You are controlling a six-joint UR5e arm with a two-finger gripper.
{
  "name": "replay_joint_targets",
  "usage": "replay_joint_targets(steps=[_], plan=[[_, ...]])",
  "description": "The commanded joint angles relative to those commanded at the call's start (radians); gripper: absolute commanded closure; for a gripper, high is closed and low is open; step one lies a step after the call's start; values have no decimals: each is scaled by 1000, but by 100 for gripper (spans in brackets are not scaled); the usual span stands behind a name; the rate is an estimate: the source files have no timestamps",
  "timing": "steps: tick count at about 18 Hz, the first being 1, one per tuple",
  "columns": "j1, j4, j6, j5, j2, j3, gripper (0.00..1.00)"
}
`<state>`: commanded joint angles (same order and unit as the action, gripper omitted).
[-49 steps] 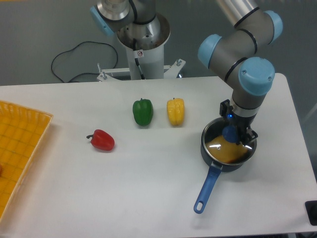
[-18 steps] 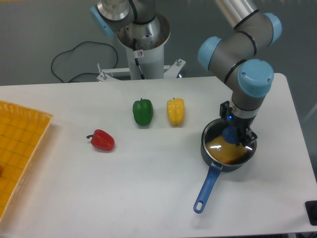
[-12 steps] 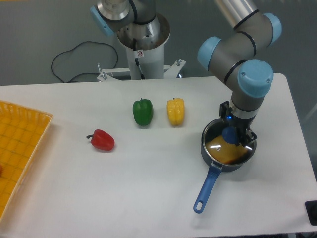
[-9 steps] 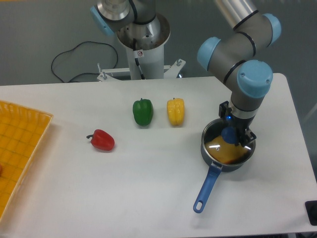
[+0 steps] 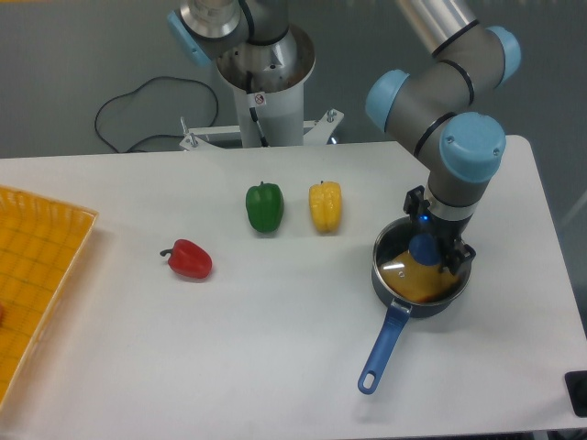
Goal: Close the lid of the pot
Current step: 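Open the gripper and raise it off the lid knob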
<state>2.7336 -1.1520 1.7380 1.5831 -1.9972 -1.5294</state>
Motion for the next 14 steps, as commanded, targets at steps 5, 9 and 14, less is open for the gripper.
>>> replay_joint_targets(steps=[5,9,14], plan=[[-3,-3,-2,0,9,5,0],[-17,-5,0,0,47,5,0],[-41,-90,0,2,118,6,0]])
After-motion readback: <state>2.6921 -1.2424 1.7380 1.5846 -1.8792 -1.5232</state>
